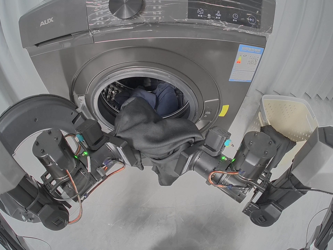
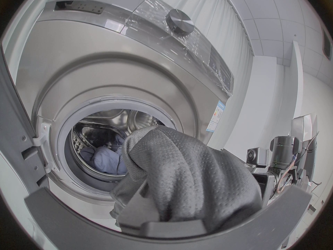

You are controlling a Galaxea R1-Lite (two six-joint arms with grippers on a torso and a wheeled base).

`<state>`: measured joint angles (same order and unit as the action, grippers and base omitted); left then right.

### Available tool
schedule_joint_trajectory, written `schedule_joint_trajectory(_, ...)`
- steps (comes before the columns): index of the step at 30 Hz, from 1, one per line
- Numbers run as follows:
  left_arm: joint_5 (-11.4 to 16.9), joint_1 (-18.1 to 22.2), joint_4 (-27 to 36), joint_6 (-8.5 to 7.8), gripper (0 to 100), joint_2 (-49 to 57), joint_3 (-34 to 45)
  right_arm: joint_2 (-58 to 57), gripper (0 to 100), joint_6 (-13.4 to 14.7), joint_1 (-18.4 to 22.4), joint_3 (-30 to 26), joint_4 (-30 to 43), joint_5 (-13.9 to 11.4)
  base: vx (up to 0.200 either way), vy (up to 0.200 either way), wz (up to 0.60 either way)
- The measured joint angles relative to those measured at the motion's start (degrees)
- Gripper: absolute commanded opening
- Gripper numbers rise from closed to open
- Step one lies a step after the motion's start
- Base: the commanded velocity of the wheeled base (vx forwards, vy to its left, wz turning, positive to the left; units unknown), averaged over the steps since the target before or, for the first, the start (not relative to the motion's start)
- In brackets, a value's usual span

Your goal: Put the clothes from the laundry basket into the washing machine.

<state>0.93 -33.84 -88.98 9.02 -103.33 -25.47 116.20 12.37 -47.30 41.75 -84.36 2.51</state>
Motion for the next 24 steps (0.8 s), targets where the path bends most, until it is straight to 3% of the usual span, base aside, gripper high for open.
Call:
schedule_joint_trajectory(6, -0.02, 0.0, 0.02, 0.17, 0, 2.36, 0.78, -2.08, 100, -1.05, -0.05, -4.57, 0.46, -0.9, 0.0, 0.0, 0.0)
schedule_joint_trajectory(11, 0.07, 0.33, 0.02, 0.57, 0, 4.49, 2.01, -5.32, 100, -2.34, 0.06, -13.01, -0.3, -4.07, 0.0, 0.0, 0.0)
schedule_joint_trajectory(19, 1.58, 2.18, -0.02, 2.79, 0, 6.64, 4.91, -10.93, 100, -3.16, 1.0, -25.3, -3.43, -8.23, 0.0, 0.0, 0.0)
schedule_joint_trajectory(22, 3.5, 3.67, 0.0, 2.39, 0, 7.16, 6.31, -12.12, 100, -3.29, 3.12, -26.03, -3.69, -8.64, 0.0, 0.0, 0.0)
schedule_joint_trajectory(24, 4.29, 4.63, 0.02, 0.9, 0, 7.39, 7.56, -12.59, 100, -3.34, 5.02, -26.05, -3.8, -8.78, 0.0, 0.0, 0.0)
